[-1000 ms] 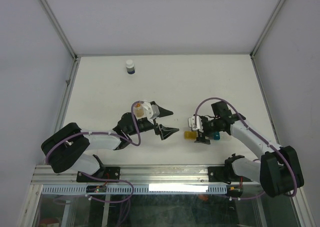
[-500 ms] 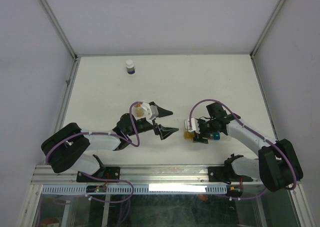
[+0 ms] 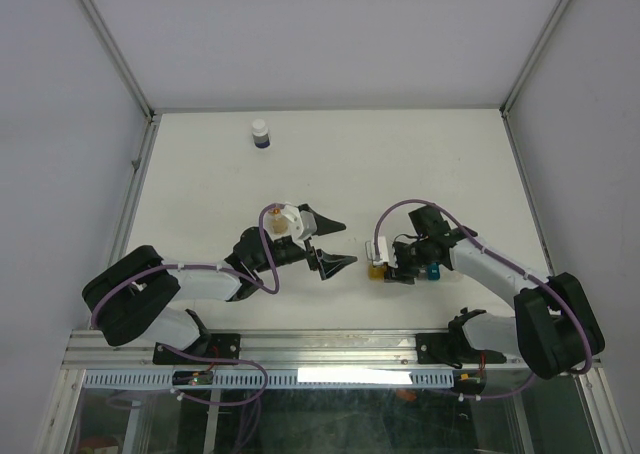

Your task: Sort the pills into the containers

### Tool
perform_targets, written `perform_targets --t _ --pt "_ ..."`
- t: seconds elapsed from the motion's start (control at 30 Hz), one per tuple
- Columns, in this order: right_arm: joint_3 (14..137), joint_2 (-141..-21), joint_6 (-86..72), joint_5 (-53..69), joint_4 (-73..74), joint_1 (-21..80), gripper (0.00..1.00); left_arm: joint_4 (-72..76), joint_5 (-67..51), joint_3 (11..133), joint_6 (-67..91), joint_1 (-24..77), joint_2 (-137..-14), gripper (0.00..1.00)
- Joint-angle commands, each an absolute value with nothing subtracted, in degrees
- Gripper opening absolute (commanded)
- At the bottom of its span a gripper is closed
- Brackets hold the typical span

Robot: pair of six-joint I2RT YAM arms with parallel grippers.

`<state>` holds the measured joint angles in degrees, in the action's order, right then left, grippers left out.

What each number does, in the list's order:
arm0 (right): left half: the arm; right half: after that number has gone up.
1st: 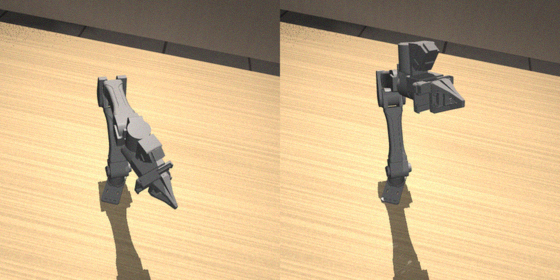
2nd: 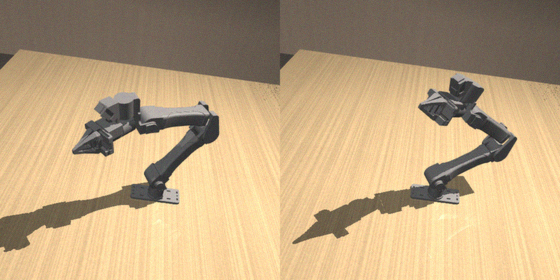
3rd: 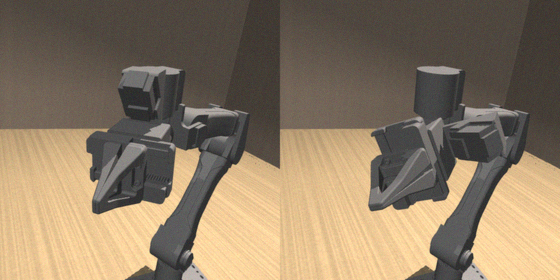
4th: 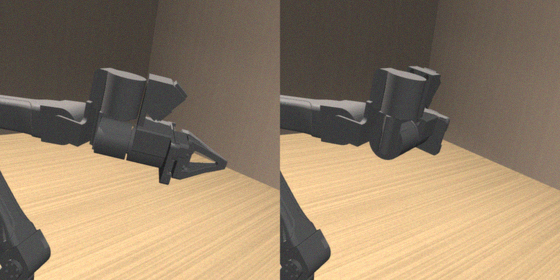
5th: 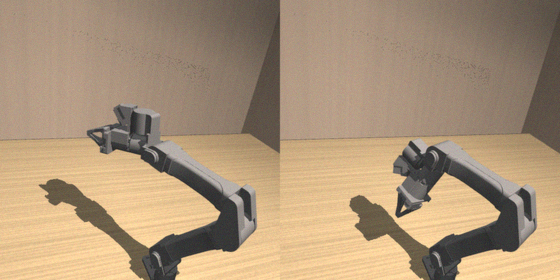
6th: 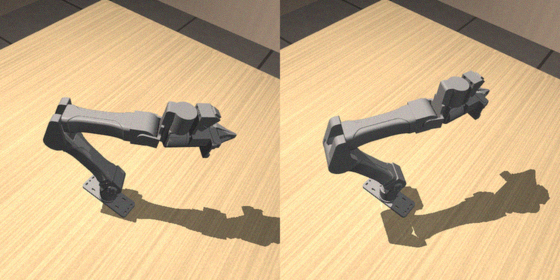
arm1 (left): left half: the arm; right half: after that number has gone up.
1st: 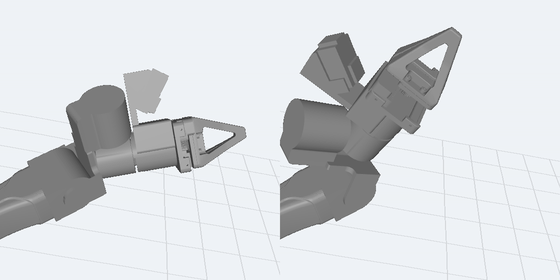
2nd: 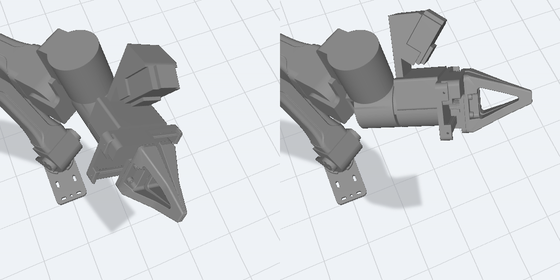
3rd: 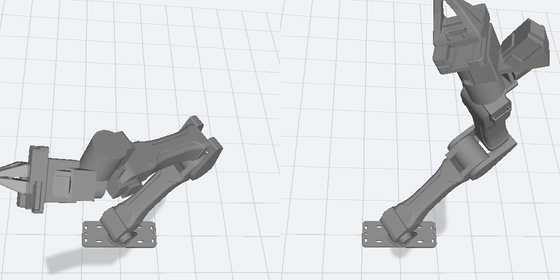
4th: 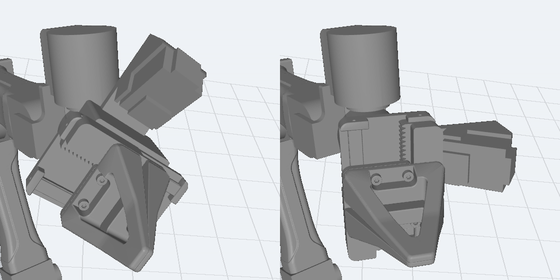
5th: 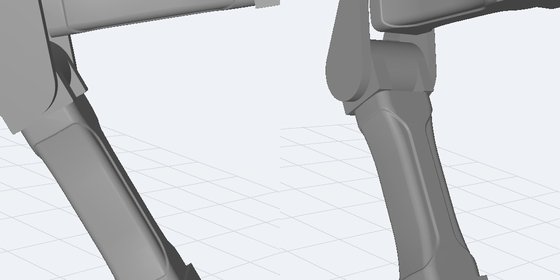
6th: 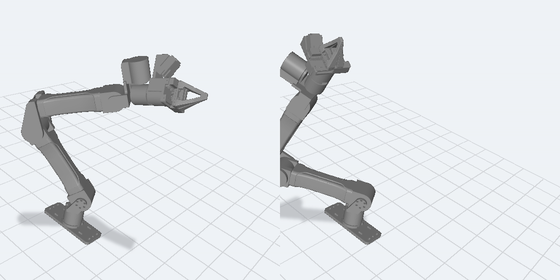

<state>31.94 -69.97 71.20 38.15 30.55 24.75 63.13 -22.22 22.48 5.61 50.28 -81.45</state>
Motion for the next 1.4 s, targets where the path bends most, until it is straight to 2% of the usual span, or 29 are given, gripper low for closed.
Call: perform_targets --t 0.0,0.43,0.53,0.67,0.73,0.93,1.07,1.37 --pt "31.8 -70.1 70.2 37.9 28.7 25.1 0.51 67.9 -22.7 21.7 6.6 50.7 -81.5 0.85" --pt "31.8 -71.1 69.3 37.6 28.1 25.7 0.54 68.5 -22.6 21.5 7.1 50.7 -81.5 0.85" --pt "32.2 -70.7 68.9 37.7 28.3 25.7 0.48 68.5 -22.5 21.6 7.3 50.7 -81.5 0.85" --pt "33.6 -69.8 67.7 38.6 29.6 25.5 0.35 68.0 -22.1 21.7 8.5 50.7 -81.5 0.85" --pt "34.7 -69.0 67.4 40.8 31.3 24.8 0.31 67.1 -21.7 22.0 10.1 50.6 -81.5 0.84" --pt "37.3 -66.1 66.3 46.7 35.0 21.1 0.28 69.9 -20.8 21.3 28.0 47.2 -84.2 0.83" --pt "38.1 -63.8 63.4 47.4 33.7 19.8 0.24 61.7 -18.4 23.6 43.2 46.9 -83.0 0.82" --pt "38.7 -60.9 59.7 47.0 31.3 19.6 0.23 64.7 -17.9 26.1 57.4 48.7 -90.4 0.82"
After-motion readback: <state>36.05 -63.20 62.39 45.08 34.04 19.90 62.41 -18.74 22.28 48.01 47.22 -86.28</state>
